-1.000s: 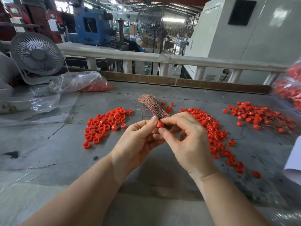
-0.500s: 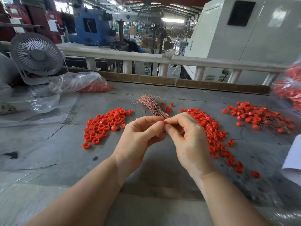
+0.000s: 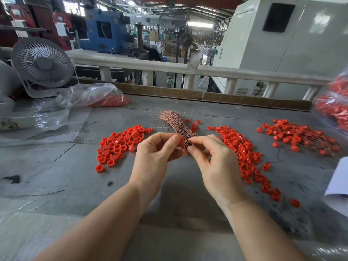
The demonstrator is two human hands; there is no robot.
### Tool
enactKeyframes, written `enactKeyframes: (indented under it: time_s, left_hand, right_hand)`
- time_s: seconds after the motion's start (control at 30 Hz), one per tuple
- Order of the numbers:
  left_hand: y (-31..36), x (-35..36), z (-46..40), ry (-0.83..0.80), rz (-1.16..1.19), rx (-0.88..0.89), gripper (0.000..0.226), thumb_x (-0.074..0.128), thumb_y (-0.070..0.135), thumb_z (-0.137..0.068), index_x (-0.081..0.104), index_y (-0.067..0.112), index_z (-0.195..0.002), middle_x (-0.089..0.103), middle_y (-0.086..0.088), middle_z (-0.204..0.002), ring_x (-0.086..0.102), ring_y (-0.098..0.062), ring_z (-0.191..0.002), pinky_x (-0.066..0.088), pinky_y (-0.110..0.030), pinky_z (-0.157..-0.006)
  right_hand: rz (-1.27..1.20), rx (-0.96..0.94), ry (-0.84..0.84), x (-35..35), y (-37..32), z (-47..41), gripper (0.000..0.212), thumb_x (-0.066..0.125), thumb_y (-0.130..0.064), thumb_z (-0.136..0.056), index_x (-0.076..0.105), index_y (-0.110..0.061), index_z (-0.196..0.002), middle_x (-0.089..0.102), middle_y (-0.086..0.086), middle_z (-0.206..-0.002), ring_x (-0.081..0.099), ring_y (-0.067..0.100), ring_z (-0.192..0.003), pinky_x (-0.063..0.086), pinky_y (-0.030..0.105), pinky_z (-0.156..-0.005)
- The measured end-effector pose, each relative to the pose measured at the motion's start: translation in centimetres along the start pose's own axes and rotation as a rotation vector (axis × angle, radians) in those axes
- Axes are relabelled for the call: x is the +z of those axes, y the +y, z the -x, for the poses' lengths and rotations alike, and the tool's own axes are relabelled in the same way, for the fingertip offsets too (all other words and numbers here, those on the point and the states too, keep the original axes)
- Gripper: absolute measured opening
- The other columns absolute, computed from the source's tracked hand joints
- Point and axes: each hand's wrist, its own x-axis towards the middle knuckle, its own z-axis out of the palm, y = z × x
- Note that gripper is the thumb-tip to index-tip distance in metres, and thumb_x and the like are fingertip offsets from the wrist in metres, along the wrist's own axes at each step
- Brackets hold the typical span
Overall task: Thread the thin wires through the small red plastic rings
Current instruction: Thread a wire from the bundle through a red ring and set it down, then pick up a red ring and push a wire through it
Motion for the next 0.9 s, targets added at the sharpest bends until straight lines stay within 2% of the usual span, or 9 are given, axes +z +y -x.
enactKeyframes:
  time_s: [0.1, 0.3, 0.47, 0.6, 0.77, 0.9]
  left_hand:
    - [-0.1, -0.5, -0.2, 0.044, -0.044, -0.027, 0.011, 0.059, 0.015, -0.087, 0.068, 0.011, -0.082, 0.068, -0.002, -0.077, 0.057, -0.010, -0.057, 0.050, -0.019, -0.058]
    - [-0.4, -0.3, -0.2, -0.020, -0.116, -0.101, 0.010, 0.059, 0.019, -0.088, 0.065, 0.018, -0.096, 0.070, 0.006, -0.076, 0.052, -0.009, -0.048, 0.048, -0.019, -0.051]
    - [-0.7, -0.4, -0.3, -0.025, -0.203, -0.126, 0.007, 0.061, 0.014, -0.088, 0.066, 0.013, -0.092, 0.067, 0.004, -0.069, 0.049, -0.010, -0.045, 0.045, -0.019, -0.049]
    - [-0.8, -0.3, -0.4, -0.031, -0.236, -0.092, 0.006, 0.062, 0.011, -0.086, 0.067, 0.011, -0.088, 0.066, 0.003, -0.067, 0.048, -0.008, -0.044, 0.043, -0.017, -0.047]
    - [-1.4, -0.4, -0.8, 0.004, -0.362, -0.063, 0.013, 0.063, 0.006, -0.084, 0.066, 0.018, -0.081, 0.064, 0.003, -0.065, 0.048, -0.007, -0.045, 0.043, -0.020, -0.047]
    - [-2.0, -0.5, -1.1, 0.020, -0.534, -0.009, 0.016, 0.066, 0.008, -0.082, 0.064, 0.024, -0.078, 0.062, 0.005, -0.067, 0.053, -0.010, -0.056, 0.047, -0.029, -0.060]
  right_hand:
    - [0.113, -0.045, 0.023, -0.3, 0.2, 0.0, 0.007, 0.066, -0.010, -0.082, 0.070, -0.009, -0.087, 0.068, 0.001, -0.082, 0.064, 0.021, -0.074, 0.052, 0.039, -0.066]
    - [0.223, -0.058, 0.087, -1.4, 0.7, -0.3, 0.007, 0.068, -0.007, -0.082, 0.073, -0.009, -0.087, 0.072, 0.003, -0.081, 0.067, 0.024, -0.072, 0.054, 0.035, -0.064]
    - [0.287, 0.048, 0.172, -3.8, 1.5, -2.2, 0.008, 0.065, -0.010, -0.085, 0.073, -0.009, -0.088, 0.073, 0.007, -0.085, 0.066, 0.030, -0.079, 0.051, 0.039, -0.069]
    - [0.491, 0.091, 0.230, -6.9, 2.8, -4.8, 0.009, 0.065, -0.012, -0.084, 0.073, -0.012, -0.085, 0.072, 0.012, -0.079, 0.064, 0.036, -0.075, 0.042, 0.034, -0.060]
    - [0.757, 0.395, 0.102, -10.9, 6.8, -6.0, 0.014, 0.059, -0.018, -0.088, 0.072, -0.014, -0.093, 0.069, 0.019, -0.091, 0.060, 0.042, -0.089, 0.047, 0.040, -0.070]
    - [0.949, 0.628, -0.064, -12.0, 9.3, -5.3, 0.016, 0.058, -0.017, -0.089, 0.072, -0.019, -0.096, 0.067, 0.018, -0.102, 0.061, 0.039, -0.097, 0.044, 0.036, -0.074]
